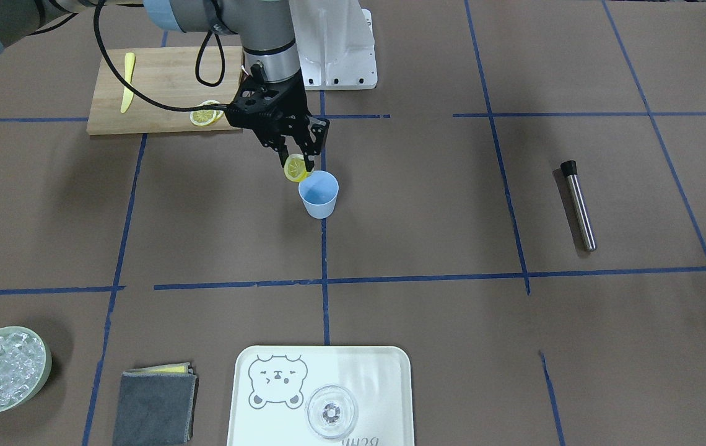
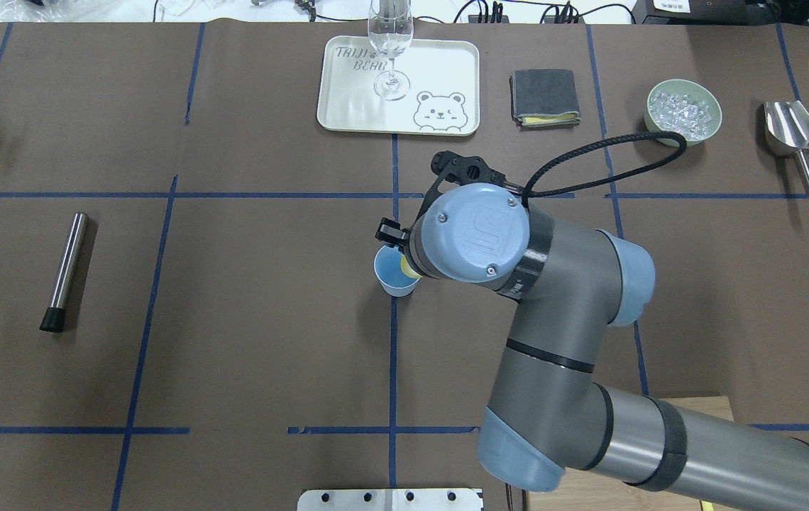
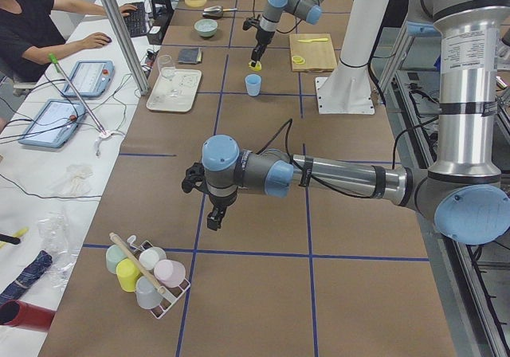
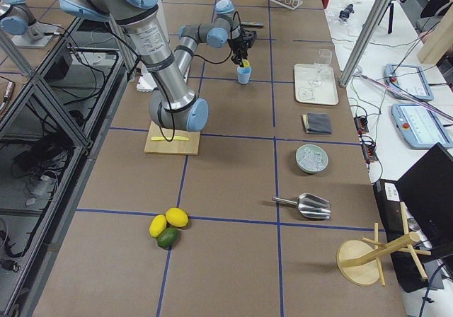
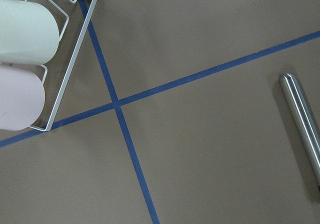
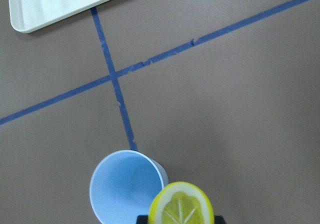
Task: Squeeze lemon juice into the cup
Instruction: 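Carry the lemon slice with the right gripper over the blue cup, then open the right gripper to drop the lemon slice into the cup, then raise the right gripper away while the left gripper grasps the steel rod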
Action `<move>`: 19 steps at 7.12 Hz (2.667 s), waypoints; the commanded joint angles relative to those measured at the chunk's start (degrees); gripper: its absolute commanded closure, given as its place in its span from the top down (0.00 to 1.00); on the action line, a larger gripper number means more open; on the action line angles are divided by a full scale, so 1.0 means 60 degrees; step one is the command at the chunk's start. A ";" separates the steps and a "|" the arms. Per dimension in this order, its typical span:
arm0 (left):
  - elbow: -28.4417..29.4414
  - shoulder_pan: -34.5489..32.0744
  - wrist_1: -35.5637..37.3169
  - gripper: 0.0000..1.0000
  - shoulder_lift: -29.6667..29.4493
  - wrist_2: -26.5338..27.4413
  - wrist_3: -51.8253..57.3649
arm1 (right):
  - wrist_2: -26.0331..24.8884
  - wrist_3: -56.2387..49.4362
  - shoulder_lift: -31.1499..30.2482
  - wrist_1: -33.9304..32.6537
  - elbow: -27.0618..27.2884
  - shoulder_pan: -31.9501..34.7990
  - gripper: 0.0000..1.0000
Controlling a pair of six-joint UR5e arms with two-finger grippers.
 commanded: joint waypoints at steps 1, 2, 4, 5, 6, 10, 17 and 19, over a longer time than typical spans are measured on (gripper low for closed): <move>-0.0047 0.0000 0.0000 1.00 0.0005 -0.0035 -0.0012 | 0.0014 0.0017 0.0461 0.0013 -0.0737 0.0106 0.53; -0.0048 0.0000 0.0000 1.00 0.0005 -0.0035 -0.0012 | 0.0014 0.0002 0.0447 0.0013 -0.0812 0.0092 0.54; -0.0063 0.0000 0.0000 1.00 0.0005 -0.0035 -0.0012 | 0.0014 -0.0013 0.0417 0.0013 -0.0827 -0.0055 0.57; -0.0063 0.0000 0.0000 1.00 0.0005 -0.0035 -0.0012 | 0.0014 -0.0027 0.0388 0.0013 -0.0827 -0.0128 0.62; -0.0063 0.0000 0.0000 1.00 0.0005 -0.0035 -0.0012 | 0.0014 -0.0027 0.0374 0.0013 -0.0827 -0.0186 0.68; -0.0019 0.0029 0.0000 1.00 -0.0010 -0.0035 -0.0316 | 0.0043 -0.0057 0.0271 0.0028 -0.0653 -0.0304 0.91; 0.2000 0.4315 -0.3457 0.94 -0.1880 0.1557 -0.7920 | 0.1845 -0.3597 -0.3873 0.0013 0.2557 0.1584 1.00; 0.2544 0.4685 -0.3472 0.91 -0.2249 0.1591 -0.7863 | 0.1859 -0.3777 -0.4006 0.0028 0.2513 0.1600 1.00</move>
